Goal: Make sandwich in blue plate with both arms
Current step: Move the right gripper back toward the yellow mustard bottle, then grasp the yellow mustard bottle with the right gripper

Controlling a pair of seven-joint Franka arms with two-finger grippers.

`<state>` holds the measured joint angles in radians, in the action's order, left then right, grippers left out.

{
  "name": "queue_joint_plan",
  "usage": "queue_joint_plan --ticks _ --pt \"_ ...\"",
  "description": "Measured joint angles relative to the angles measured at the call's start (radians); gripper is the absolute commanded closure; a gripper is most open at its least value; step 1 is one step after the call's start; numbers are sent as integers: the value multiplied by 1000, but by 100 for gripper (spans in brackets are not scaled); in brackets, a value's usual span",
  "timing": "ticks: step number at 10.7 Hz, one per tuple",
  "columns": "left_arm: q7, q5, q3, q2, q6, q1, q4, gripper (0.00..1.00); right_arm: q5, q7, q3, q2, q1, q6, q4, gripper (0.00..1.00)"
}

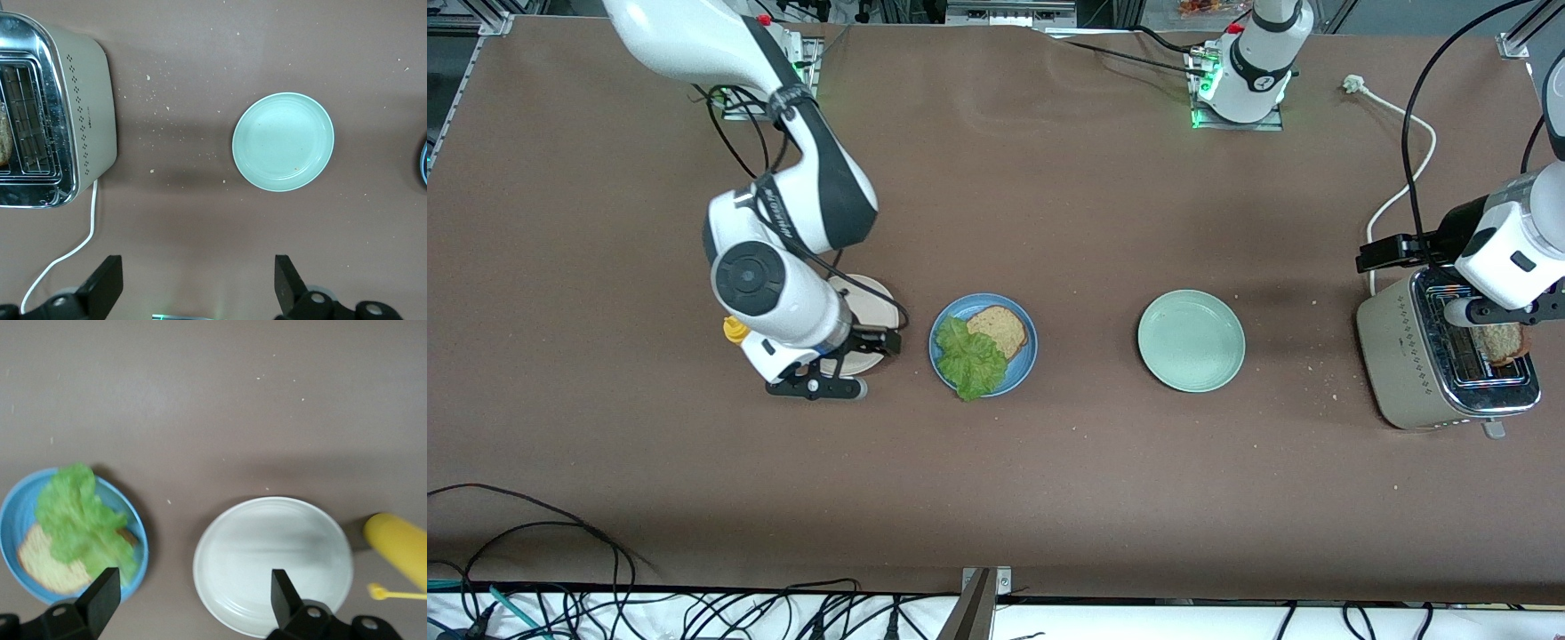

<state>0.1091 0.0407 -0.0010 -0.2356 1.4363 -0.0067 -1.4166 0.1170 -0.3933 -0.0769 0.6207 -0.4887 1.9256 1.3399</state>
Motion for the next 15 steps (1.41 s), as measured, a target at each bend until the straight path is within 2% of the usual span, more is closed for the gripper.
queue_joint_plan --ticks 3,6,10,13,15 --pt "0 0 0 0 0 0 0 0 0 379 12 -130 101 -26 137 0" --pt "0 0 0 0 0 0 0 0 0 752 13 -200 217 -111 176 0" --pt "0 0 1 0 0 1 0 0 14 1207 17 -211 335 -136 188 0" --pt "0 -1 1 0 0 3 0 0 118 1486 19 -196 426 -139 213 0" --pt "0 -1 0 0 0 1 0 0 200 1688 19 -152 500 -139 225 0"
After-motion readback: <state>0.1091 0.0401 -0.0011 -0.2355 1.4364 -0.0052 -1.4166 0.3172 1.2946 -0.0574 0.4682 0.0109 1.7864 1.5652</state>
